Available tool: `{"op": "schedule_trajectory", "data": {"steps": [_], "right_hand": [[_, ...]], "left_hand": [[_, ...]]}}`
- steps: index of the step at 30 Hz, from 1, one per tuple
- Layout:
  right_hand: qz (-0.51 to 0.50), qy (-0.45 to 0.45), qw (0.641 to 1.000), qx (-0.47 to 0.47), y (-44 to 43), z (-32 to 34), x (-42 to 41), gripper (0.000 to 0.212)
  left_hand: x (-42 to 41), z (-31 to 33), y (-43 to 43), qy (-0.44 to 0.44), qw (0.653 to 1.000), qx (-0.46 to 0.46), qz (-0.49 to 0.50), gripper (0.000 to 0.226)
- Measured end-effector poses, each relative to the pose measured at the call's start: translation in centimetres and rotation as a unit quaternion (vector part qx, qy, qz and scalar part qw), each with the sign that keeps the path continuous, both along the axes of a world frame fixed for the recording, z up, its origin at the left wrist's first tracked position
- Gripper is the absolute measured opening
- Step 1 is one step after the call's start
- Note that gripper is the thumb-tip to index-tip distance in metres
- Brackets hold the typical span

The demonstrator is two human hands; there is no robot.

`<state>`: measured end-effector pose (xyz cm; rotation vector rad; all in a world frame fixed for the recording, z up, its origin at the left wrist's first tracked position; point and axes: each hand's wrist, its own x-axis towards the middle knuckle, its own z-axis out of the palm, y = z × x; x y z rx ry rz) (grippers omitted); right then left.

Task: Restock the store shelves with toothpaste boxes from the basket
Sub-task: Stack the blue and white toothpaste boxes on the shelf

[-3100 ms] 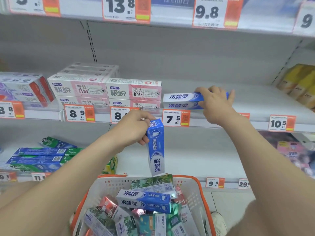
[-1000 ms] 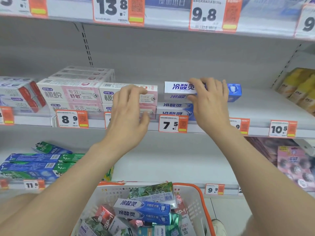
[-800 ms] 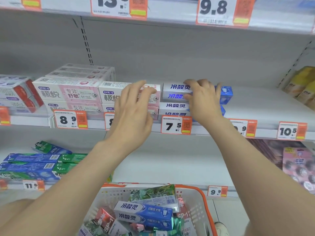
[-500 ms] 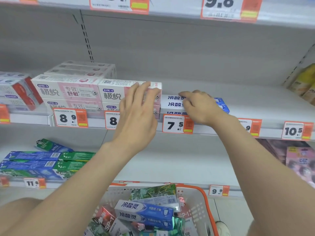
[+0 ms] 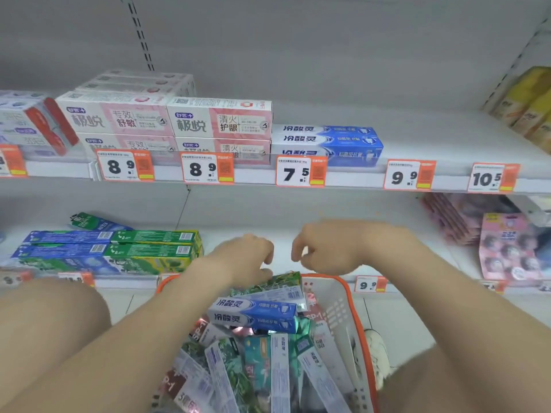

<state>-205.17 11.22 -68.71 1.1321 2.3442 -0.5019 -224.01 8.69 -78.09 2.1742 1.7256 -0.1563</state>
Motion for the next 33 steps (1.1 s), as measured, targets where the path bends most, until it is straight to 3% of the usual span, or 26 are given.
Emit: {"op": "schedule_trajectory", "data": {"steps": [2, 3, 7, 10, 14, 18, 21, 23, 27, 31, 33], "right_hand": [[0.019, -0.121, 0.992, -0.033, -0.9, -1.6, 0.3, 0.04], [0.02, -0.137, 0.99, -0.033, -1.2, -2.2, 0.4, 0.041], [0.017, -0.031, 0.999, 0.004, -1.3, -2.7, -0.1, 0.04], [0.019, 0.006, 1.0, 0.01, -0.9, -3.0, -0.4, 0.038], [0.029, -0.026, 0.999, 0.004, -0.2, -3.7, -0.5, 0.04], [0.042, -0.045, 0.998, 0.016, 0.8, -3.4, -0.4, 0.042], [0.043, -0.033, 0.998, 0.011, 1.1, -2.3, 0.0, 0.062], [0.033, -0.009, 0.999, 0.006, 1.5, -1.6, 0.7, 0.068], [-0.02, 0.116, 0.992, 0.033, 2.8, 0.5, 3.0, 0.043], [-0.092, 0.269, 0.958, 0.031, 3.1, 2.1, 5.1, 0.017], [-0.136, 0.317, 0.938, 0.031, 3.3, 2.4, 6.0, 0.013]], "left_hand": [[0.9, -3.1, -1.2, 0.022, 0.996, -0.077, -0.038, 0.032], [1.3, -4.7, -1.8, 0.034, 0.993, -0.106, -0.05, 0.035], [1.4, -9.7, -3.3, 0.04, 0.984, -0.169, -0.05, 0.05], [0.9, -11.4, -3.7, 0.044, 0.987, -0.145, -0.055, 0.064], [0.7, -12.4, -3.4, 0.041, 0.994, -0.089, -0.049, 0.043], [1.0, -9.6, -2.5, -0.068, 0.993, -0.097, -0.021, 0.038], [1.8, -4.9, -1.5, -0.207, 0.974, -0.09, -0.002, 0.036], [1.9, -1.9, -1.1, -0.293, 0.953, -0.082, -0.001, 0.031], [1.6, 1.9, -1.2, -0.423, 0.901, -0.044, 0.091, 0.031], [0.0, 4.0, -1.0, -0.41, 0.895, 0.018, 0.176, 0.052], [-1.0, 5.1, -0.9, -0.424, 0.872, 0.054, 0.238, 0.056]]}}
